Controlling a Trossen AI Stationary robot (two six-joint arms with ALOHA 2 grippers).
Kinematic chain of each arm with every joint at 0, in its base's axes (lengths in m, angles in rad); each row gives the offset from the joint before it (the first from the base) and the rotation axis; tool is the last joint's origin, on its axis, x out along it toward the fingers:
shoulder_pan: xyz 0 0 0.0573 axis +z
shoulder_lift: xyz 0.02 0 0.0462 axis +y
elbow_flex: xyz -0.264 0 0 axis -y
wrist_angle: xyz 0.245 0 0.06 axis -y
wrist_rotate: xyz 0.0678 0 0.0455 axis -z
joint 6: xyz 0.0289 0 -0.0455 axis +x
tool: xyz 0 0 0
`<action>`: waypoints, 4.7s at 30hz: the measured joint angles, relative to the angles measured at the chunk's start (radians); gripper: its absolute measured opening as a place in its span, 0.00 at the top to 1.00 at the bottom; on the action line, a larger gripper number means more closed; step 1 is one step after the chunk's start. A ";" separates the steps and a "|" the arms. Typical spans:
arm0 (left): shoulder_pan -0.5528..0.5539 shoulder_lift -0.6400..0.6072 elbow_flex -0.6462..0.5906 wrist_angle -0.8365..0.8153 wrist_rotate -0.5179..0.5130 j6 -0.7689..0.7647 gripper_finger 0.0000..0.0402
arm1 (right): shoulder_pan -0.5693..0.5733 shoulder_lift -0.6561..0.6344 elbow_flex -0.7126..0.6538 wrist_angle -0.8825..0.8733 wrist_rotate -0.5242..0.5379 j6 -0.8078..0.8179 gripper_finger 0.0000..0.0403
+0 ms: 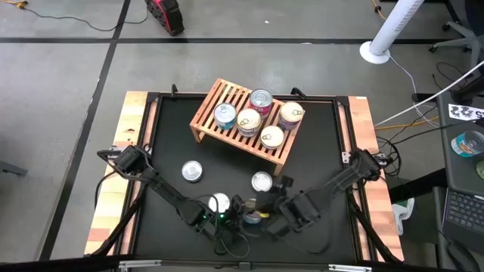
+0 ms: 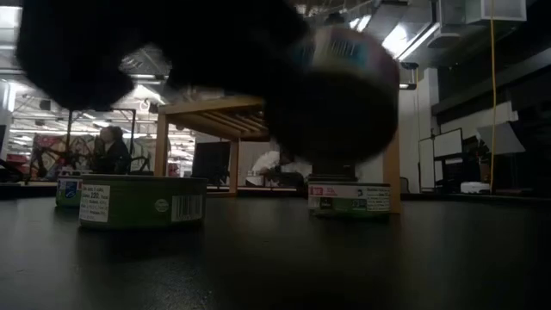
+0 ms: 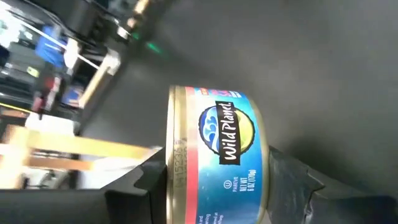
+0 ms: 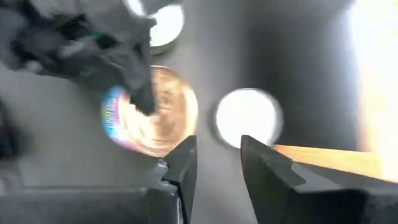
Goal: Stack canned seafood by type on shelf
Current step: Stack the blue and pink tuna can on top of the blue and pink tuna can on the shelf
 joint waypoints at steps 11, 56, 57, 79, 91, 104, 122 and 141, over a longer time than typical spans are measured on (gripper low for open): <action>0.026 -0.017 0.171 0.001 -0.198 0.364 0.54 | 0.114 -0.025 0.159 -0.163 0.258 -0.037 0.70; 0.414 -0.102 0.240 0.074 -0.194 0.665 0.53 | 0.290 0.022 0.142 -0.109 0.258 0.166 0.70; 0.422 -0.102 0.240 0.074 -0.193 0.665 0.52 | 0.290 0.021 0.142 -0.108 0.253 0.166 0.70; 0.467 -0.102 0.240 -0.027 -0.133 0.596 0.48 | 0.289 0.021 0.142 -0.108 0.259 0.165 0.70; 0.470 -0.102 0.239 -0.025 -0.116 0.612 0.48 | 0.289 0.021 0.142 -0.108 0.259 0.165 0.70; 0.472 -0.101 0.239 -0.023 -0.118 0.654 0.48 | 0.289 0.021 0.142 -0.108 0.258 0.165 0.70; 0.483 -0.101 0.239 -0.023 -0.109 0.680 0.48 | 0.289 0.021 0.143 -0.108 0.249 0.165 0.70; 0.493 -0.101 0.239 -0.023 -0.109 0.691 0.48 | 0.289 0.021 0.143 -0.107 0.233 0.165 0.70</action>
